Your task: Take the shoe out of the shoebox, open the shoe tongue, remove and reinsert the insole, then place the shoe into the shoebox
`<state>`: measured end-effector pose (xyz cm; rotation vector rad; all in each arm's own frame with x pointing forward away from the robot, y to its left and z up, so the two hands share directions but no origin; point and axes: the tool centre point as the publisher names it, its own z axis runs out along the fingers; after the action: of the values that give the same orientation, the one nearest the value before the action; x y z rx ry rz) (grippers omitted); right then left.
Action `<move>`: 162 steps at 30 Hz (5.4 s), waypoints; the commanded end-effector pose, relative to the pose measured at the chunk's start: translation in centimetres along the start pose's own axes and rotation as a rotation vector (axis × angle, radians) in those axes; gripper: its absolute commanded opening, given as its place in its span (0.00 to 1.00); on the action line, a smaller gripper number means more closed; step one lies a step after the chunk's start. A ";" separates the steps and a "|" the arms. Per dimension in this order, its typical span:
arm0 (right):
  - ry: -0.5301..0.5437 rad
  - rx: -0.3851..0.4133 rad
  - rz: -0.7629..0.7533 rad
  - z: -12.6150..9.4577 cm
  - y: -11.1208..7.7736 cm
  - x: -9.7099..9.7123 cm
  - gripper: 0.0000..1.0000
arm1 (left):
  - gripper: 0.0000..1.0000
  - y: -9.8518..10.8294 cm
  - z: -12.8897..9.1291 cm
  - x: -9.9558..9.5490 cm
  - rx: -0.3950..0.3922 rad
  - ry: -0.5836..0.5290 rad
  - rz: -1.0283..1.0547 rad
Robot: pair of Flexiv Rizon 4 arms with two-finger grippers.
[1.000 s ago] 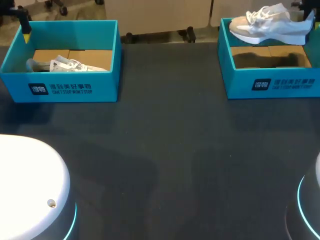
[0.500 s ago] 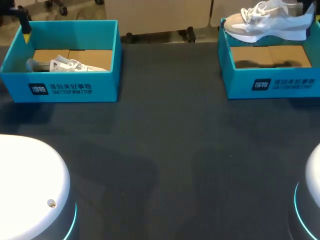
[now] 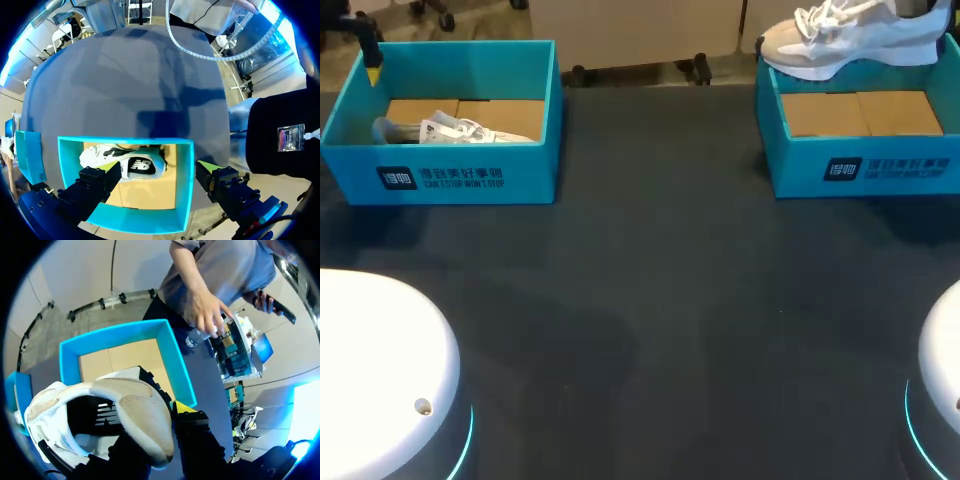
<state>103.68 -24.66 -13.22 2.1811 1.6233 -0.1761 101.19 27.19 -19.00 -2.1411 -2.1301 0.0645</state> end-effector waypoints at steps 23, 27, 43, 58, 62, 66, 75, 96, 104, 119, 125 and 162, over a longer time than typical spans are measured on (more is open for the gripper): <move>-0.016 0.006 -0.002 -7.9 -13.2 3.4 0.00 | 1.00 -0.1 0.0 0.1 -0.003 0.001 0.000; -0.019 0.035 0.024 -8.6 -15.6 4.0 0.00 | 1.00 -0.1 0.0 0.1 -0.003 0.001 0.000; -0.030 0.077 0.098 -9.5 -17.8 4.6 0.00 | 1.00 -0.1 0.0 0.1 -0.003 0.001 0.000; -0.030 0.077 0.098 -9.5 -17.8 4.6 0.00 | 1.00 -0.1 0.0 0.1 -0.003 0.001 0.000; -0.032 0.074 0.073 -9.8 -19.9 5.4 0.00 | 1.00 -0.1 0.0 0.1 -0.003 0.001 0.000; -0.044 0.075 0.057 -10.7 -22.6 5.7 0.00 | 1.00 -0.1 0.0 0.1 -0.003 0.001 0.000; -0.066 0.095 0.036 -12.4 -28.4 7.3 0.00 | 1.00 -0.1 0.0 0.1 -0.003 0.001 0.000; -0.099 0.088 0.008 -16.6 -38.9 14.0 0.00 | 1.00 -0.1 0.0 0.1 -0.003 0.001 0.000; -0.069 0.090 0.062 -17.6 -41.6 15.2 0.00 | 1.00 -0.1 0.0 0.1 -0.003 0.001 0.000; -0.072 0.086 0.067 -17.7 -41.7 15.2 0.00 | 1.00 -0.1 0.0 0.1 -0.003 0.001 0.000; -0.086 0.061 0.065 -17.8 -42.2 17.7 0.00 | 1.00 -0.1 0.0 0.1 -0.003 0.001 0.000; 0.074 0.033 0.258 -6.9 -46.4 27.9 0.00 | 1.00 -0.1 0.0 0.1 -0.003 0.001 0.000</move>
<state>68.19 13.38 -26.71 2.0023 1.9643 -0.1761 101.16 27.23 -18.99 -2.1409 -2.1307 0.0651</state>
